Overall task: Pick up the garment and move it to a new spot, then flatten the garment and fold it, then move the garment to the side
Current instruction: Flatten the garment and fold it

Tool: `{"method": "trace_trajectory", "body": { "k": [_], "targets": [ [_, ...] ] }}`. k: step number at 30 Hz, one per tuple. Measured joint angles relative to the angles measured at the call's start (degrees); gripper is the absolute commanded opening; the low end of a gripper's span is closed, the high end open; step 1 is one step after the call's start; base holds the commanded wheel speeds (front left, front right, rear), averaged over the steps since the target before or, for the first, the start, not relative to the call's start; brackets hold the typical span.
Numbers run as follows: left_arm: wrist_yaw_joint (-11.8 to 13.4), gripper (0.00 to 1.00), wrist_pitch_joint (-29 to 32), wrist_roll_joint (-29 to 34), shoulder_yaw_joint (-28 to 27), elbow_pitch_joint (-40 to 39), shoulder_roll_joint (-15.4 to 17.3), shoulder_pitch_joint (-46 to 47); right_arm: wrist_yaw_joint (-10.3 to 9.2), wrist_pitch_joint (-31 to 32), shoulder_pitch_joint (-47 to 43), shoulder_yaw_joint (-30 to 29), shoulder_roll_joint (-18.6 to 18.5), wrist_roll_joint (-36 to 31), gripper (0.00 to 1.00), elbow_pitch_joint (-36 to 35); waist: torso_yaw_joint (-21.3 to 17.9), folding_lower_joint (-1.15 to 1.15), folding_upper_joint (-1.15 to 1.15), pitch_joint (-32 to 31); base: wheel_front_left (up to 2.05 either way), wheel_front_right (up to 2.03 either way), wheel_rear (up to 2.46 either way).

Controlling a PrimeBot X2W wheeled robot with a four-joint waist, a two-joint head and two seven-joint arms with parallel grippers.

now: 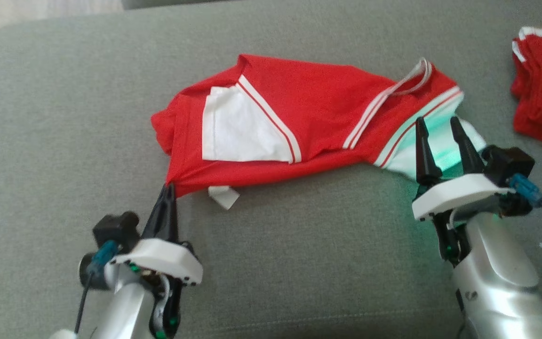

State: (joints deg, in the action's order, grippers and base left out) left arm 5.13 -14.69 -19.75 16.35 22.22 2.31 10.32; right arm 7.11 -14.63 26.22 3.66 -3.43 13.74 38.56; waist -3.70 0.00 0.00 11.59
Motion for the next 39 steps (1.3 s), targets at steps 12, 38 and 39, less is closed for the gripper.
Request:
{"method": "trace_trajectory", "body": {
  "k": [12,38,39],
  "targets": [
    [0.98,0.00,0.00,3.13,-8.33,-0.22,0.01,-3.28,0.00,0.00,-4.91,0.34,0.04,0.46,1.00,0.74,-0.53,0.00,0.00,-4.02,0.00,0.00,0.00],
    [1.77,1.00,0.00,7.66,-7.69,0.33,0.04,-6.92,0.00,0.00,-13.58,2.98,0.21,-4.75,1.00,-5.94,-1.58,0.00,0.00,-8.05,0.00,0.00,0.00],
    [1.76,1.00,0.00,7.66,-7.66,0.33,0.04,-6.93,0.00,0.00,-13.65,3.05,0.22,-4.74,1.00,-5.94,-1.58,0.00,0.00,-7.92,0.00,0.00,0.00]
  ]
}}
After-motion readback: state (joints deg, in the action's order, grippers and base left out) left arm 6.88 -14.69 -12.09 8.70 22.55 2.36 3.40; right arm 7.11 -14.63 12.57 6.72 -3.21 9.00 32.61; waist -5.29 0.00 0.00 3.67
